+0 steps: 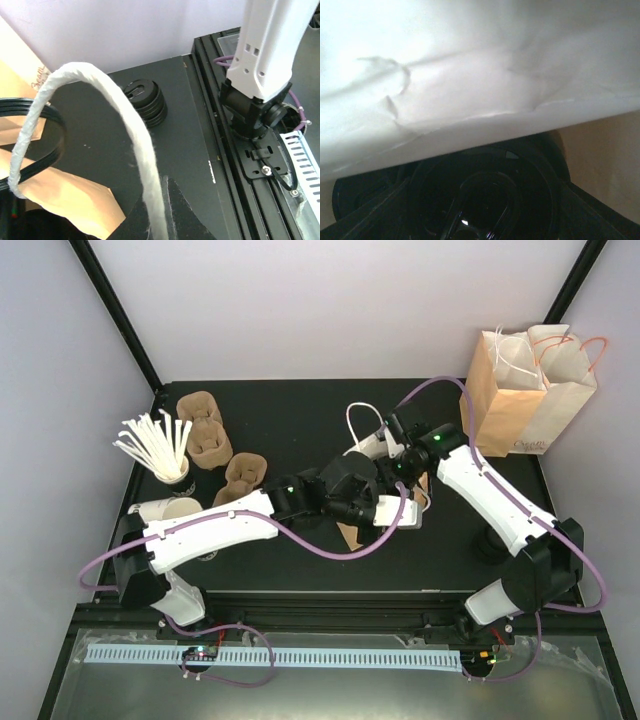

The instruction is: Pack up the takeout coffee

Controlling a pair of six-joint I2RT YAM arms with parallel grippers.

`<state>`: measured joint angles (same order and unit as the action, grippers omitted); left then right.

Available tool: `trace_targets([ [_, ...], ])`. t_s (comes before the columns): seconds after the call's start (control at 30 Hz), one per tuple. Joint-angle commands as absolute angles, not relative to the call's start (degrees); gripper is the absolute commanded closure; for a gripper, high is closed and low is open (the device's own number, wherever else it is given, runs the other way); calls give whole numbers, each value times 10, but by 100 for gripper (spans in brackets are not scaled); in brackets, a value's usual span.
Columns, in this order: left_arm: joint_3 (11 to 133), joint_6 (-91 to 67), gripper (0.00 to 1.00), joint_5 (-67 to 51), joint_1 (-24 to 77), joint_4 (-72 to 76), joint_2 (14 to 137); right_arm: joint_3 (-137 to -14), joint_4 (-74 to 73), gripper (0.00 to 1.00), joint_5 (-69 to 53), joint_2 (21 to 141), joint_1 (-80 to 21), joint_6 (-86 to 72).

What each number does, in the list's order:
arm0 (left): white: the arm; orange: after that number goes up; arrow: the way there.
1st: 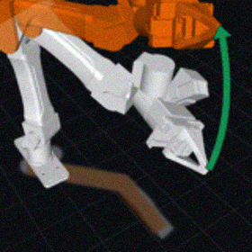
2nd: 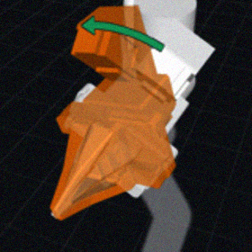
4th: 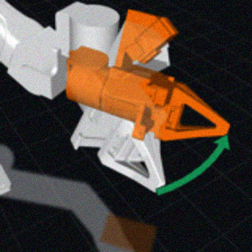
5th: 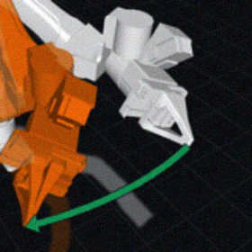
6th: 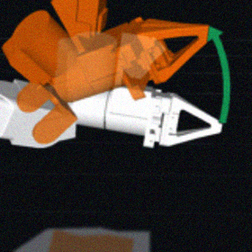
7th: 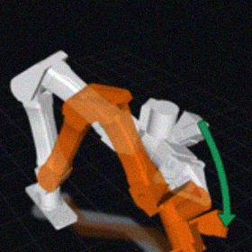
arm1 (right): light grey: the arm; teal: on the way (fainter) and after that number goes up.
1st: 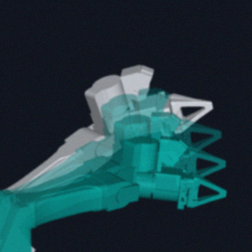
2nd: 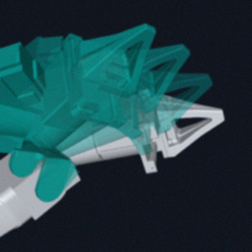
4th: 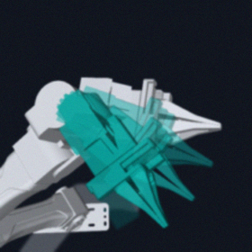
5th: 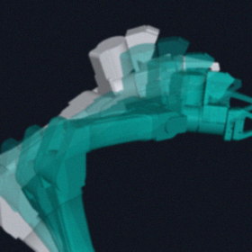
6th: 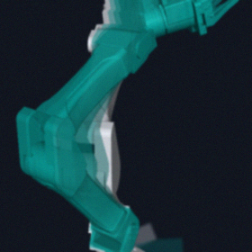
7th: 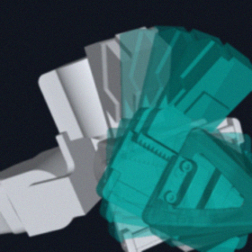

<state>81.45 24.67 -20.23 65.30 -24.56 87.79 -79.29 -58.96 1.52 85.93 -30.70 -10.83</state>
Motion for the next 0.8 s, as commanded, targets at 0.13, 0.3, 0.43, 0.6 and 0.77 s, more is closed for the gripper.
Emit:
trace_targets([
  [0.13, 831, 273, 98, -238, 677, -275, 890, -826, -630, 99, -2, 862, -293, -109],
  [0.3, 836, 296, 98, -223, 696, -288, 892, -842, -649, 99, -15, 879, -291, -114],
  [0.43, 839, 312, 99, -211, 705, -296, 892, -822, -632, 99, -16, 880, -292, -118],
  [0.6, 841, 296, 98, -176, 708, -286, 883, -753, -591, 99, 9, 851, -292, -110],
  [0.77, 845, 261, 90, -125, 707, -271, 871, -692, -552, 99, 29, 814, -292, -103],
])
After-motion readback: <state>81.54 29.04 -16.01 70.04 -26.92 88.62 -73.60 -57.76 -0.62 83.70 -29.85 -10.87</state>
